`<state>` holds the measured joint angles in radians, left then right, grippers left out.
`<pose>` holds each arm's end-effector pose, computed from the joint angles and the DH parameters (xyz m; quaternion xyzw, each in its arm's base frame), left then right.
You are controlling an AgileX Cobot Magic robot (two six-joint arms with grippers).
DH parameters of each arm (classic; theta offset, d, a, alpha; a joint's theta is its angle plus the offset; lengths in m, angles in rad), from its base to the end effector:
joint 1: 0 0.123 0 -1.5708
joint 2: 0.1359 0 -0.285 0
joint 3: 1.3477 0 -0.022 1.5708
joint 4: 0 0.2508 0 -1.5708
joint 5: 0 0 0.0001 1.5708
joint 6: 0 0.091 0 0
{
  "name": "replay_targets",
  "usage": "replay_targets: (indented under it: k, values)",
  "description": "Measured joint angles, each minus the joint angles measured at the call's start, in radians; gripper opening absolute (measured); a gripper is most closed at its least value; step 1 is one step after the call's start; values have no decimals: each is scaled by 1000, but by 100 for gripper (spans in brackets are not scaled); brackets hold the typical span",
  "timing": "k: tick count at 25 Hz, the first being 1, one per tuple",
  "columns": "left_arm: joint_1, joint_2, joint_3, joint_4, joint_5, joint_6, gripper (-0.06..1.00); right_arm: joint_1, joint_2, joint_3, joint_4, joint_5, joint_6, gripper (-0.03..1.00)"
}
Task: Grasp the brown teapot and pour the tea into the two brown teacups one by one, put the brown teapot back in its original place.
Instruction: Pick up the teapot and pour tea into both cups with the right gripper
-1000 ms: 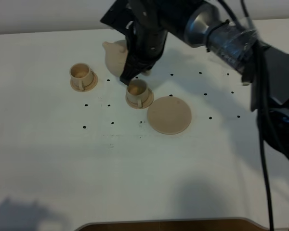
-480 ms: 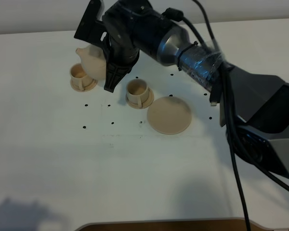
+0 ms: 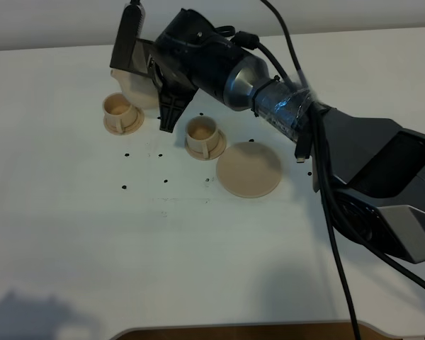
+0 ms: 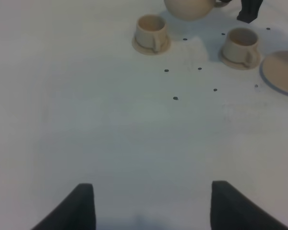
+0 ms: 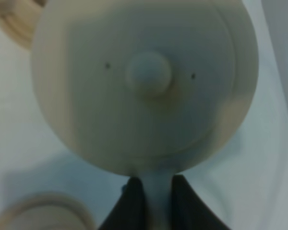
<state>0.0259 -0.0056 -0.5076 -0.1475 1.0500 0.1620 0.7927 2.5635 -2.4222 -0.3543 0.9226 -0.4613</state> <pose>-0.0063 -0.0118 0.2809 0.0604 0.8425 -0.0236 0.5348 0.4112 0.3814 0.1824 -0.6013 0.7266 -0.1157 0.3115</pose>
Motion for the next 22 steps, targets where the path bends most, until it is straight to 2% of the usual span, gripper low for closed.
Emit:
replay_targets:
  k: [9,15,22]
  values:
    - [0,0,0,0,0,0,54,9,31,0,-152,-30,-25,10]
    - [0,0,0,0,0,0,54,18,31,0,-185,-50,-75,10]
    - [0,0,0,0,0,0,54,38,31,0,-284,-75,-83,10]
